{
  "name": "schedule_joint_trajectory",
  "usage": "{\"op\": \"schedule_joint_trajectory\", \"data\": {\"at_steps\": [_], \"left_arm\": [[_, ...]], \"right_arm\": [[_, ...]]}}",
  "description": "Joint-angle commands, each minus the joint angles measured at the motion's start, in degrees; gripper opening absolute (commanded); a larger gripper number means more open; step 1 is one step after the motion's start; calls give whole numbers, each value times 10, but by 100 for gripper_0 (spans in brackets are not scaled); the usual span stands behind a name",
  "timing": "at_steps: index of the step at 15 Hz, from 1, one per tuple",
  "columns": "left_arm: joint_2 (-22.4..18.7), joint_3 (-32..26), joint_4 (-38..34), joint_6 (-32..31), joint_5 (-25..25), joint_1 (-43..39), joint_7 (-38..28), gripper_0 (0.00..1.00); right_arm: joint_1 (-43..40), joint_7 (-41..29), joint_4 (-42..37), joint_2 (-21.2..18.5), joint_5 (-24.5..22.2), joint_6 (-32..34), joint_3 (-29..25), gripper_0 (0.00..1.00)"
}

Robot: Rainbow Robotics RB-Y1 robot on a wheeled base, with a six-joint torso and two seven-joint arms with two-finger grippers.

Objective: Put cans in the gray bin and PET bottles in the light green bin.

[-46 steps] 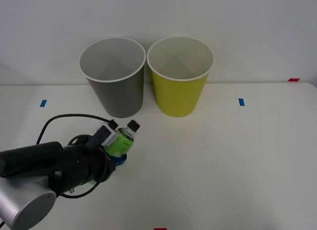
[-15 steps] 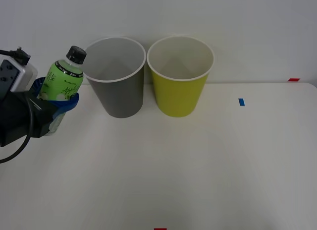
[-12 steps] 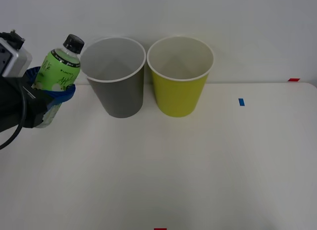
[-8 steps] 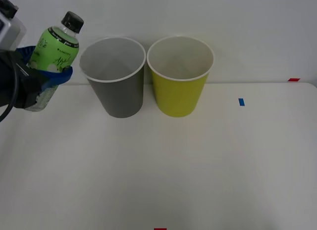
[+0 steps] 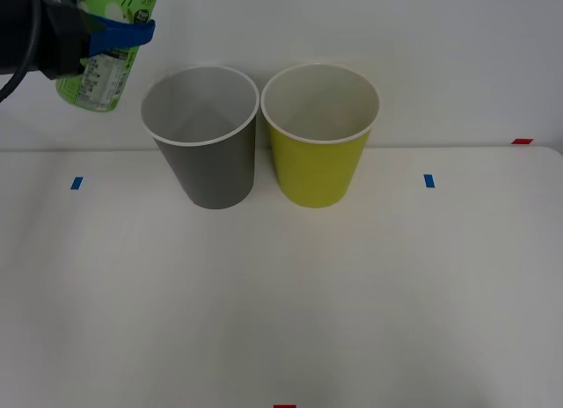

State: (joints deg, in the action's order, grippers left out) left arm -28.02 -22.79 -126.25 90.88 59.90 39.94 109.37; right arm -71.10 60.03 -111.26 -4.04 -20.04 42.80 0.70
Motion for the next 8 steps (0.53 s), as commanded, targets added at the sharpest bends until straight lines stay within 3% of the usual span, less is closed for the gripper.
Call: {"op": "schedule_joint_trajectory", "data": {"at_steps": [1,4,8], "left_arm": [[24,21,16,-14,-16,32,-17,0],[39,79,16,-86,-64,34,-87,0],[43,202,50,-221,-161,40,-161,0]], "right_arm": [[0,0,0,0,0,0,0,0],[0,0,0,0,0,0,0,0],[0,0,0,0,0,0,0,0]]}}
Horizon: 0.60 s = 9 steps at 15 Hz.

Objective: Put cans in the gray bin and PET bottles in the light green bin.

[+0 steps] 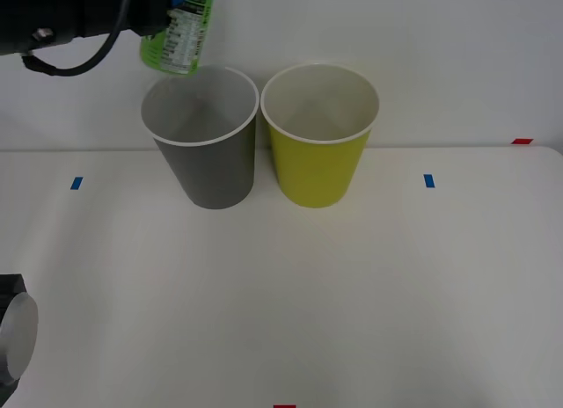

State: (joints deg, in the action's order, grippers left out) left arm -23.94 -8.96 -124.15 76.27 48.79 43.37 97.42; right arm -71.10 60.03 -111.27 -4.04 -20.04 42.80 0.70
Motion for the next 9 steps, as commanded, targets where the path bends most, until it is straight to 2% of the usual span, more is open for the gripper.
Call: {"op": "schedule_joint_trajectory", "data": {"at_steps": [1,5,7,9], "left_arm": [[1,86,48,-111,-57,8,-43,0],[1,179,148,-295,-79,15,-44,0],[0,216,182,-352,-77,29,-48,0],[1,242,195,-365,-77,42,-53,0]], "right_arm": [[0,0,0,0,0,0,0,0],[0,0,0,0,0,0,0,0],[0,0,0,0,0,0,0,0],[0,0,0,0,0,0,0,0]]}}
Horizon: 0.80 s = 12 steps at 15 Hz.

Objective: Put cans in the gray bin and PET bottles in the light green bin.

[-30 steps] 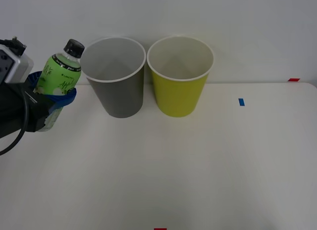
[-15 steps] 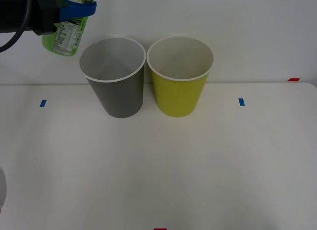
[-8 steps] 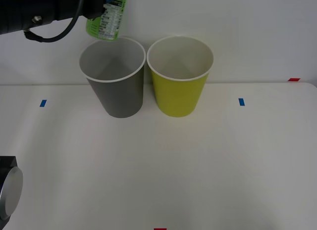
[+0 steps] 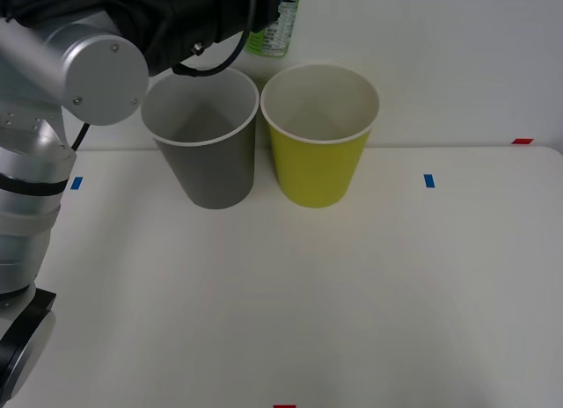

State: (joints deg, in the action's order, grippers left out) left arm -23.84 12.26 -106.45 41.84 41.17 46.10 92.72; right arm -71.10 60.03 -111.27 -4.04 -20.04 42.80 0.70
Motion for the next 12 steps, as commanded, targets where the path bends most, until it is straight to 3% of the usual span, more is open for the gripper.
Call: {"op": "schedule_joint_trajectory", "data": {"at_steps": [1,3,6,12], "left_arm": [[3,36,19,-24,-1,19,-10,0],[5,54,42,-51,-1,33,-12,0],[5,109,106,-146,0,50,-20,0],[19,165,221,-233,2,93,-26,0]], "right_arm": [[0,0,0,0,0,0,0,0],[0,0,0,0,0,0,0,0],[0,0,0,0,0,0,0,0],[0,0,0,0,0,0,0,0]]}}
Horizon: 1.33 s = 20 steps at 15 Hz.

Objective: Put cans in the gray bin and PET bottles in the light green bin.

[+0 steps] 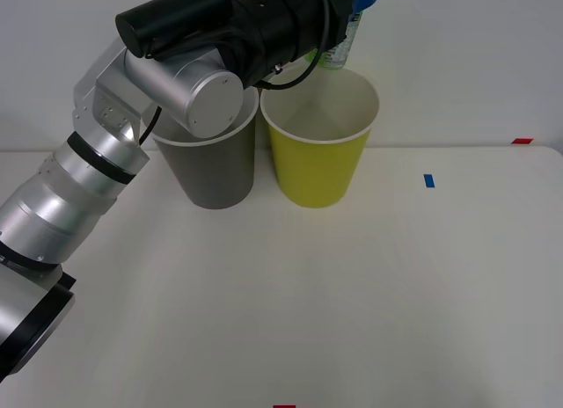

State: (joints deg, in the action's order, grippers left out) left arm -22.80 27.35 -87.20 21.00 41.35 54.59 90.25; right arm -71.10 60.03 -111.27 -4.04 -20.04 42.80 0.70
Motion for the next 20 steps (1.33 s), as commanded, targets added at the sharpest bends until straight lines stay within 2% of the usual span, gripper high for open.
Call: {"op": "schedule_joint_trajectory", "data": {"at_steps": [1,15,16,17,18,19,20], "left_arm": [[13,14,30,-24,0,10,-5,0],[2,14,41,-1,-2,3,-15,0],[0,9,43,-10,-2,6,-20,3],[-4,7,43,-12,-1,6,-45,14],[-8,7,41,-12,-6,10,-64,20],[-9,7,41,-13,-16,10,-66,49],[-8,8,41,-12,-30,10,-68,91]], "right_arm": [[0,0,0,0,0,0,0,0],[0,0,0,0,0,0,0,0],[0,0,0,0,0,0,0,0],[0,0,0,0,0,0,0,0],[0,0,0,0,0,0,0,0],[0,0,0,0,0,0,0,0],[0,0,0,0,0,0,0,0]]}}
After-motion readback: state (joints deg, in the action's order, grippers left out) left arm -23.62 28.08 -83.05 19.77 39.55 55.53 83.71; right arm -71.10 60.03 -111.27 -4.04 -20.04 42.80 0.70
